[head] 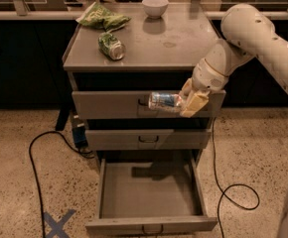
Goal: Place redbull can into bottom drawer
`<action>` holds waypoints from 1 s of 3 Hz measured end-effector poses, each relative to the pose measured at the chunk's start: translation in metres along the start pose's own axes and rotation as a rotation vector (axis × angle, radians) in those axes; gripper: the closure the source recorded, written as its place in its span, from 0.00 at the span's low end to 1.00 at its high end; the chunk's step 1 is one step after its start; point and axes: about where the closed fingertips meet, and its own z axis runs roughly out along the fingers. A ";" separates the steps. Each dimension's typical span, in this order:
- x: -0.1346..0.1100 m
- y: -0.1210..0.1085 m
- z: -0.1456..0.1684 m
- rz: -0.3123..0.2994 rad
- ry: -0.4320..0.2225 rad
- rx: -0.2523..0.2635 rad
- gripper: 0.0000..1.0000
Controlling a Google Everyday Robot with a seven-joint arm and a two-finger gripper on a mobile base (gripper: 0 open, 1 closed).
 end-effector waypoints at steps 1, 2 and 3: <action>0.000 0.000 0.000 0.000 0.000 0.000 1.00; 0.018 0.012 0.025 0.034 -0.007 -0.021 1.00; 0.054 0.039 0.090 0.061 -0.054 -0.112 1.00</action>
Offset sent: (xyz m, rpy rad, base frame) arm -0.0424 -0.0180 -0.0871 0.0100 0.1073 -0.0647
